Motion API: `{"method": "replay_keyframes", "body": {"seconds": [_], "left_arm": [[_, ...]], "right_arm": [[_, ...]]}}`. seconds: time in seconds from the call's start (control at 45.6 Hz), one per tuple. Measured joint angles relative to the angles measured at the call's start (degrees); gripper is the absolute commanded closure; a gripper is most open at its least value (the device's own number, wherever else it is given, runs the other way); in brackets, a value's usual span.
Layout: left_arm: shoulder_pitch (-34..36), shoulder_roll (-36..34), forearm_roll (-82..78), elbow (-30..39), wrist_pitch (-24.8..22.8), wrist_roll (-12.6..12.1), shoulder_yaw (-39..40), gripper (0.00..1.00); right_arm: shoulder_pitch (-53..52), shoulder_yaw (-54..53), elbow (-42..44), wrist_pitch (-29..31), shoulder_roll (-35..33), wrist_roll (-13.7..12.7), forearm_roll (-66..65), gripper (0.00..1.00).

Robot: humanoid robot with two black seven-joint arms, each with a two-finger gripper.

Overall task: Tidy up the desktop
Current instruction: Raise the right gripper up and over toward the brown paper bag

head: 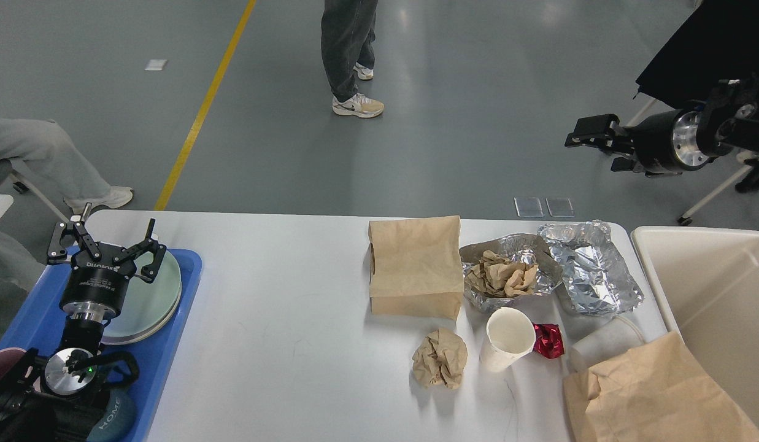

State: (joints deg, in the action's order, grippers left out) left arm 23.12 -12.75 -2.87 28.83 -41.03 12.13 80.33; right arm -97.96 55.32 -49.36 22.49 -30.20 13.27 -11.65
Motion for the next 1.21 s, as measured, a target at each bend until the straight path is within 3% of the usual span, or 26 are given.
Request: {"method": "replay_keyframes", "body": {"seconds": [0.132, 0.241, 0.482, 0.614, 0.658, 0.789, 0.855, 1.205], "left_arm": [[0.00, 0.00, 0.00, 0.00, 0.00, 0.00, 0.00, 0.04], [-0.03, 0.00, 0.00, 0.00, 0.00, 0.00, 0.00, 0.04], [-0.09, 0.00, 0.00, 0.00, 0.00, 0.00, 0.00, 0.04], [-0.09, 0.01, 0.03, 0.00, 0.00, 0.00, 0.00, 0.04], [-0.09, 0.01, 0.04, 0.00, 0.00, 0.00, 0.00, 0.04], [-0.07, 0.01, 0.03, 0.00, 0.00, 0.00, 0.00, 0.04], [-0.04, 0.01, 0.00, 0.01, 0.00, 0.00, 0.00, 0.04], [-0.02, 0.01, -0.03, 0.09, 0.00, 0.00, 0.00, 0.04]], "right_arm": [[-10.86, 15.69, -1.52, 11.05, 9.92, -0.37, 2.91, 0.00], [-18.38, 21.57, -5.18, 18.15, 16.30, -2.33, 3.13, 0.00], [-33.16, 21.65, -19.50, 24.24, 20.38, -16.76, 3.29, 0.00], [-40.26, 21.22, -28.44, 24.65, 20.32, -20.43, 3.30, 0.00], [-42.55, 21.06, -31.21, 24.54, 20.13, -20.82, 3.30, 0.05], [-47.73, 19.52, -37.73, 24.21, 17.86, -21.15, 3.30, 0.05], [-48.14, 19.44, -38.82, 24.28, 17.20, -21.17, 3.28, 0.00], [-46.09, 15.16, -42.21, 24.98, 16.97, -20.33, 4.21, 0.00]]}}
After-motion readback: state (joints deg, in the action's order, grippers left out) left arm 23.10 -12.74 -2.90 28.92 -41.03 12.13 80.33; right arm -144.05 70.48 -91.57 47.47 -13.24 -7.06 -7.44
